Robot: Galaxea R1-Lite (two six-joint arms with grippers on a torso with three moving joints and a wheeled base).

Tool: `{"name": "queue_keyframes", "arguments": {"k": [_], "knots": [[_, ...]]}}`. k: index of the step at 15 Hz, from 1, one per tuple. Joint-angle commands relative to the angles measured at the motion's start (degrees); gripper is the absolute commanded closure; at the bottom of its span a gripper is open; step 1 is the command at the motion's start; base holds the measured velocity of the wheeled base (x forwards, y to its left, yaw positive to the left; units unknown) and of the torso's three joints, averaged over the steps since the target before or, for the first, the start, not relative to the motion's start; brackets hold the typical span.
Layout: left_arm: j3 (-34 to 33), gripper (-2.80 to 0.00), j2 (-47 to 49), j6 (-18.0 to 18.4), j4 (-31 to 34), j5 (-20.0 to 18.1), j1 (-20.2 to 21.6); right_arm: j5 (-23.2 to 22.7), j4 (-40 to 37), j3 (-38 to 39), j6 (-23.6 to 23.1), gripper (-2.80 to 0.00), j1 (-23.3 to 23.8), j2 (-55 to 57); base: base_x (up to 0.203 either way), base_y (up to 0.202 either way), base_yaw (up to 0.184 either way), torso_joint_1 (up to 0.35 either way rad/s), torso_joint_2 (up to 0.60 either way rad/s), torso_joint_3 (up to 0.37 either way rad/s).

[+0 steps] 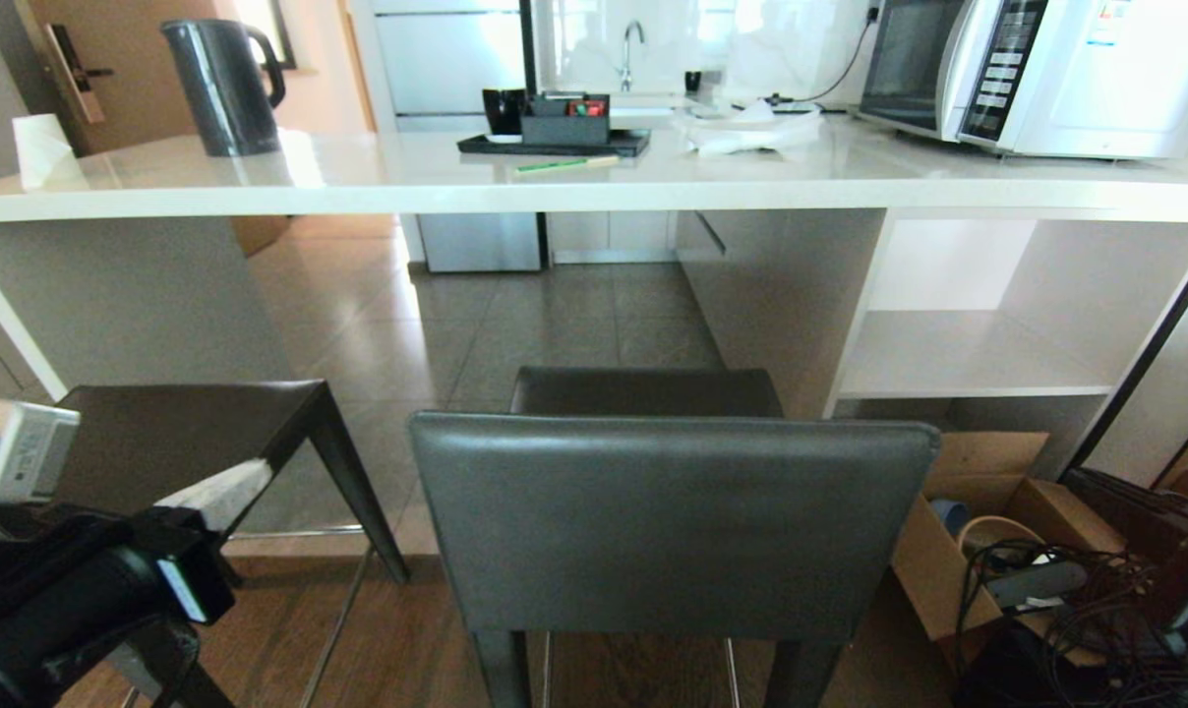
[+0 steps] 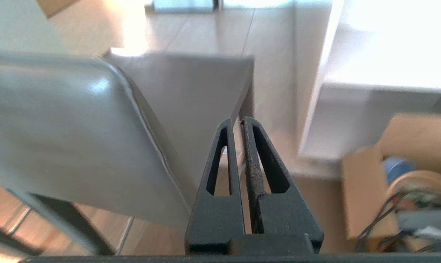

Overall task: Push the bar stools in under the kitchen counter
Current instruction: Push the gray chair back under the dining table

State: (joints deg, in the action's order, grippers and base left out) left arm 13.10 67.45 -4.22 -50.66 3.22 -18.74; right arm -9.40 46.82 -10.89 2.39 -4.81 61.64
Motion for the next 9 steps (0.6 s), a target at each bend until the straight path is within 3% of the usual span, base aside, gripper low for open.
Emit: {"name": "queue_keyframes", "arguments": {"k": [1,6,9], "knots": [[1.5,0.00,9.9,-0.1,-2.4,0.7,-1.7,-0.1,2.8,0.2,0.1,0.00,-0.7,7.4,0.000,0.000,0.000,0.000,0.00,0.000],[4.3,0.00,17.5,-0.3,-4.6,1.3,-4.1,0.1,7.3,-0.9,-0.2,0.00,-8.3,13.5,0.000,0.000,0.000,0.000,0.00,0.000],[5.1,0.00,21.1,-0.2,-7.7,1.2,-5.3,1.8,9.6,-3.8,-1.9,0.00,-9.3,18.0,0.000,0.000,0.000,0.000,0.00,0.000]]}}
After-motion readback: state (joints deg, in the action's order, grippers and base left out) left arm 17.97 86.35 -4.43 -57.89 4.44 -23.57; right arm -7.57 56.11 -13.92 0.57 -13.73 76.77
